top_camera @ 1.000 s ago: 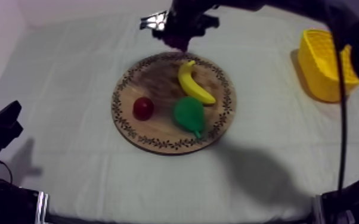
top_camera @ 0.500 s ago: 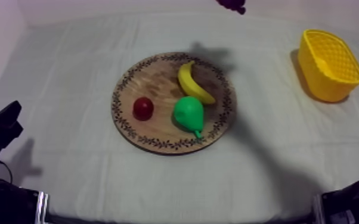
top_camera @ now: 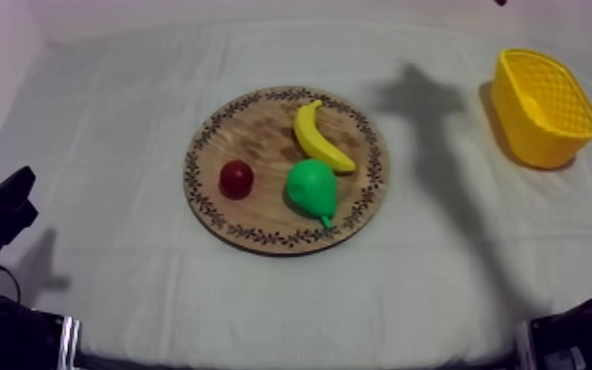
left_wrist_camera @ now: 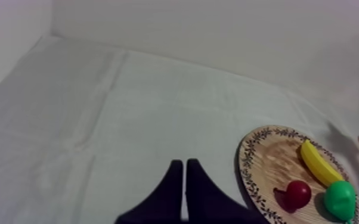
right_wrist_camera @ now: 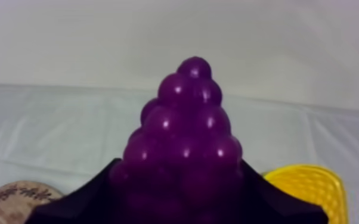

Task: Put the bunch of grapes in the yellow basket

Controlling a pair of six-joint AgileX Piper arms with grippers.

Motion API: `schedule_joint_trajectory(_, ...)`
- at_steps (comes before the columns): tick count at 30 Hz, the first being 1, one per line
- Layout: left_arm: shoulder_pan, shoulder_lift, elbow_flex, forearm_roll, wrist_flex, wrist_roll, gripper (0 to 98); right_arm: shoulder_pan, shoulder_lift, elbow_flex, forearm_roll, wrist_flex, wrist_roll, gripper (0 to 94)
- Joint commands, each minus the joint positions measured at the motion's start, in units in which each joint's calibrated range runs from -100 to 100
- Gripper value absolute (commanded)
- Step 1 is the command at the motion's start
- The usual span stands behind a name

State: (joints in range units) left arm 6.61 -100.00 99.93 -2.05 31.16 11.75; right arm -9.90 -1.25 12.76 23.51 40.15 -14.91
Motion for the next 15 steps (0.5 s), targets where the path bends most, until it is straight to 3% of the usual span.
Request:
schedule_joint_trajectory(1,0.01,0.00,-0.04,-0.02,-0.04,0.00,0.1,2.87,-0.54,2.16,0.56,-1.44,0.21,28.4)
schedule_joint_trajectory(15,0.01,0.00,-0.04,-0.02,-0.04,0.00,0.1,13.10,-1.37,18.47,8.41,-15.52,-3.03,28.3)
